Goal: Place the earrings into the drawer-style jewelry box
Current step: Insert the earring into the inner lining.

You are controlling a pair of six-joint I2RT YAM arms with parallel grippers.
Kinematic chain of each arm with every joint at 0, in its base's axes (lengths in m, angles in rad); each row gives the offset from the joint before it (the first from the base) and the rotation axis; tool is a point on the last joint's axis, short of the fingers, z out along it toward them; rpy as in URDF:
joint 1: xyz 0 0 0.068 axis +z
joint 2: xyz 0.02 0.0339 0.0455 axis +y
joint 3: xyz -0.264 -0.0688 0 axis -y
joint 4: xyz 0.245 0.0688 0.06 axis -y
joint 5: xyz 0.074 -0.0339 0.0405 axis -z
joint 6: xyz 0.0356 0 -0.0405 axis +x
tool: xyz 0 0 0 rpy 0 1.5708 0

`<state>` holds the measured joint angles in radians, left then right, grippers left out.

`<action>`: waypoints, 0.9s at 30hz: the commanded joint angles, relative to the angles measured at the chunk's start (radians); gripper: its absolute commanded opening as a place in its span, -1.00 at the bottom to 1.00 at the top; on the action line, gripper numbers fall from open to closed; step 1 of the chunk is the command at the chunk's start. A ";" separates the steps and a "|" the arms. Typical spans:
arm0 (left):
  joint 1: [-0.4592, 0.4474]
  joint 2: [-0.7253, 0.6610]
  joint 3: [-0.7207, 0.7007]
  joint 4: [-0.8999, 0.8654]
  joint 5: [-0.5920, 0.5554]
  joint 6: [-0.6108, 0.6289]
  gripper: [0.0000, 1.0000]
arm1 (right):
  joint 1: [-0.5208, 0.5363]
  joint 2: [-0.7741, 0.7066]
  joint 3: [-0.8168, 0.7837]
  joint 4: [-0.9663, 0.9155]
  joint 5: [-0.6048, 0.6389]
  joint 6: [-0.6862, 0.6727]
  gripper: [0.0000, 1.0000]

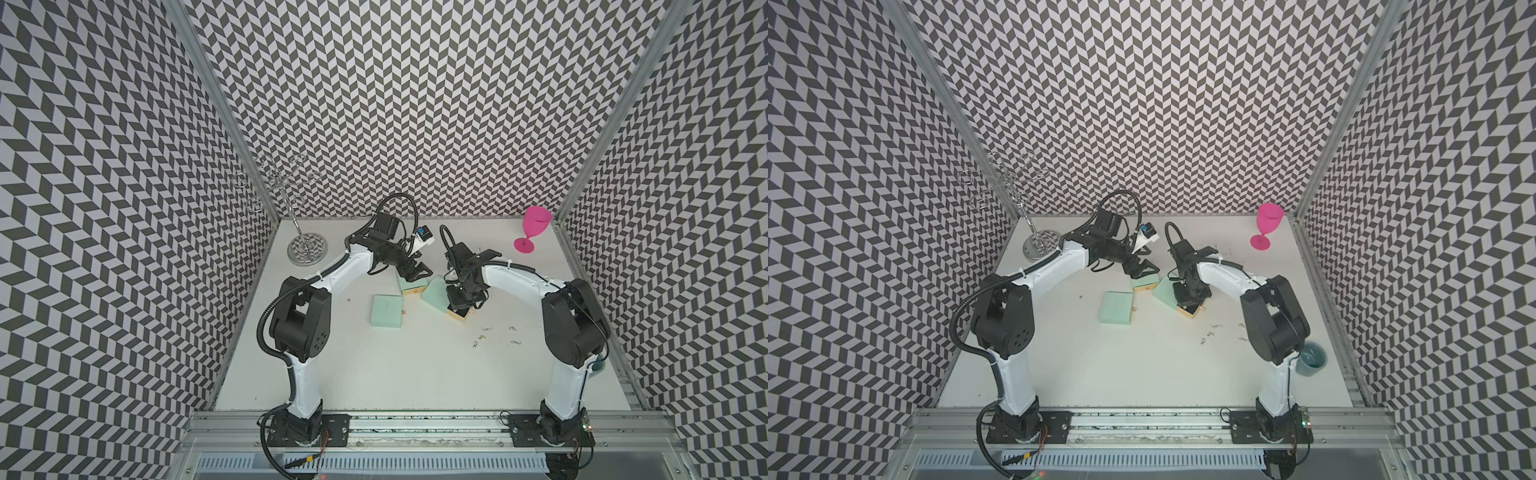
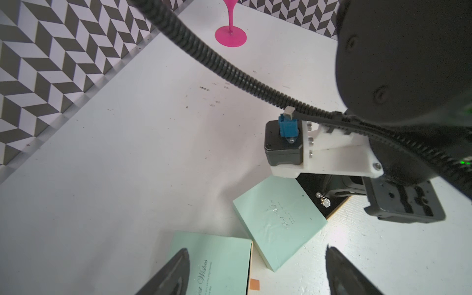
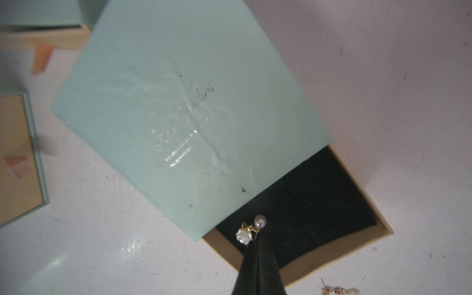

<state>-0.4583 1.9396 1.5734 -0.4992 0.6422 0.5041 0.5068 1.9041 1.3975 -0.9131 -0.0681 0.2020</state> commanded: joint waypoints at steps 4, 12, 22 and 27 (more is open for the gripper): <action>-0.020 0.013 -0.020 0.004 0.011 0.019 0.66 | -0.008 0.028 -0.019 0.045 -0.024 -0.003 -0.99; -0.035 0.024 -0.041 0.011 0.004 0.024 0.64 | -0.016 0.013 -0.028 0.053 -0.001 0.005 -0.99; -0.039 0.036 -0.071 0.047 -0.014 0.008 0.62 | -0.033 0.009 -0.032 0.061 -0.007 0.004 -0.98; -0.051 0.040 -0.078 0.039 -0.026 0.031 0.61 | -0.031 0.015 -0.029 0.065 -0.026 0.003 -0.98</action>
<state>-0.4934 1.9636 1.5055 -0.4721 0.6212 0.5064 0.4789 1.9202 1.3743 -0.8730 -0.0834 0.2054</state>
